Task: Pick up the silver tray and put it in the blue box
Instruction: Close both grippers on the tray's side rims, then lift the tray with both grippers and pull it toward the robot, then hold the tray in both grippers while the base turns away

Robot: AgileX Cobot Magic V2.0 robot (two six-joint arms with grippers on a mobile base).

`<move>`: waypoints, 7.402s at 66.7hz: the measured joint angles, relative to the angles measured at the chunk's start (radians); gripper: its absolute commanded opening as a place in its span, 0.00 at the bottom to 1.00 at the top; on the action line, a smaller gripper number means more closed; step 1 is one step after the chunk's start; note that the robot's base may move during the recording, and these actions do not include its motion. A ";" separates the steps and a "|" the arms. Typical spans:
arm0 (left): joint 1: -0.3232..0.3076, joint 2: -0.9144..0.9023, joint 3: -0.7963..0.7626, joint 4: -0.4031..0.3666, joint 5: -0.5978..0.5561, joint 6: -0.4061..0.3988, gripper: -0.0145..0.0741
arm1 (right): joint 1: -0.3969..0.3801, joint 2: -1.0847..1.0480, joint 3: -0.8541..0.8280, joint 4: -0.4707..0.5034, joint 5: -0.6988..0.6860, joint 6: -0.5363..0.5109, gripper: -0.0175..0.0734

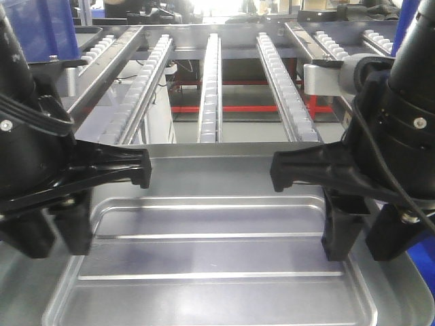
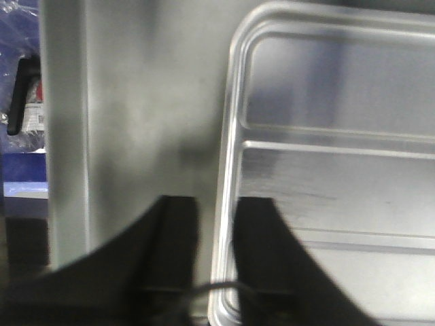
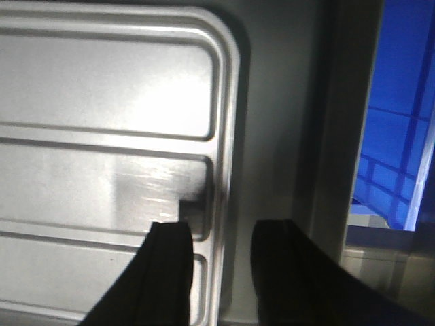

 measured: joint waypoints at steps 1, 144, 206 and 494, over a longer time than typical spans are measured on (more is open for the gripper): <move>0.000 0.000 0.000 0.000 0.000 -0.002 0.51 | 0.000 0.000 0.000 0.000 0.000 0.002 0.59; 0.000 0.087 -0.010 0.018 0.004 -0.004 0.19 | -0.031 0.062 0.000 -0.002 -0.035 0.002 0.47; 0.000 0.030 -0.008 -0.007 -0.009 -0.005 0.16 | -0.031 0.030 -0.004 0.015 -0.007 0.004 0.25; -0.334 -0.326 -0.019 0.095 0.331 -0.246 0.16 | 0.331 -0.295 -0.054 -0.180 0.330 0.393 0.25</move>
